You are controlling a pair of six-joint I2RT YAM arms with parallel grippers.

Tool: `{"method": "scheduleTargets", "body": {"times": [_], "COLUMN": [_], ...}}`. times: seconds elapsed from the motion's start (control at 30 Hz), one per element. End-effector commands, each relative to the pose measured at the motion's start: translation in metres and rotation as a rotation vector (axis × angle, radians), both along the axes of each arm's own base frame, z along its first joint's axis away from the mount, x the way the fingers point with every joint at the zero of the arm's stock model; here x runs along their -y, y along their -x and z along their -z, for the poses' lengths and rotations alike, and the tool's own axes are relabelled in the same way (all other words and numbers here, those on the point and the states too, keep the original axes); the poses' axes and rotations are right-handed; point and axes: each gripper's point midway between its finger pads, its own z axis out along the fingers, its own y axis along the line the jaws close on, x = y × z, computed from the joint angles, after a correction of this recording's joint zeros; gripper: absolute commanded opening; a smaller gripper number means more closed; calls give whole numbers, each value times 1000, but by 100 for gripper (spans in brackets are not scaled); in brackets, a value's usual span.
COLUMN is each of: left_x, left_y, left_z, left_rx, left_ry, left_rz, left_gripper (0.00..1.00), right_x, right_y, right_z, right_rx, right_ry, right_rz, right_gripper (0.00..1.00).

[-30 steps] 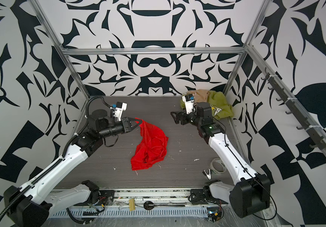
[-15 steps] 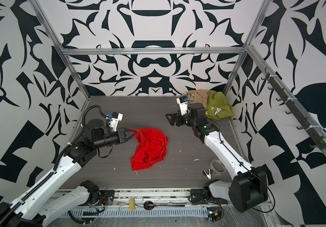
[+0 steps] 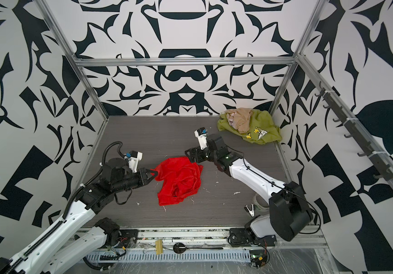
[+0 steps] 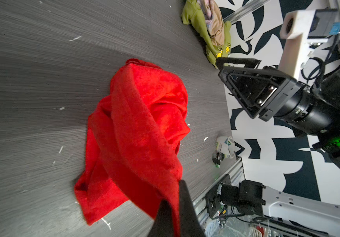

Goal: Pick out a specific cloth from the pile

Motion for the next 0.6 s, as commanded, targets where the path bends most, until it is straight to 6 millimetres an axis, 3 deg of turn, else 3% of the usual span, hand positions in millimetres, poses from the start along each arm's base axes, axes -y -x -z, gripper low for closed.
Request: {"method": "scheduleTargets", "body": {"times": [0.0,0.23,0.57], "left_x": [-19,-37,-52], "left_y": [2,2,13], "left_z": [18,47,75], "left_rx": [-15,-52,-114], "left_ry": [-83,-181,-246], "left_rz": [-66,-131,-167], "left_gripper": [6,7,10], "right_x": [-6,-5,5], "right_y": [-3,-5,-22], "right_z": [3,41,78], "right_rx": [36,0,-54], "right_ry": [46,187,333], "right_rz": [13,6,62], "right_gripper": [90,89,89]}}
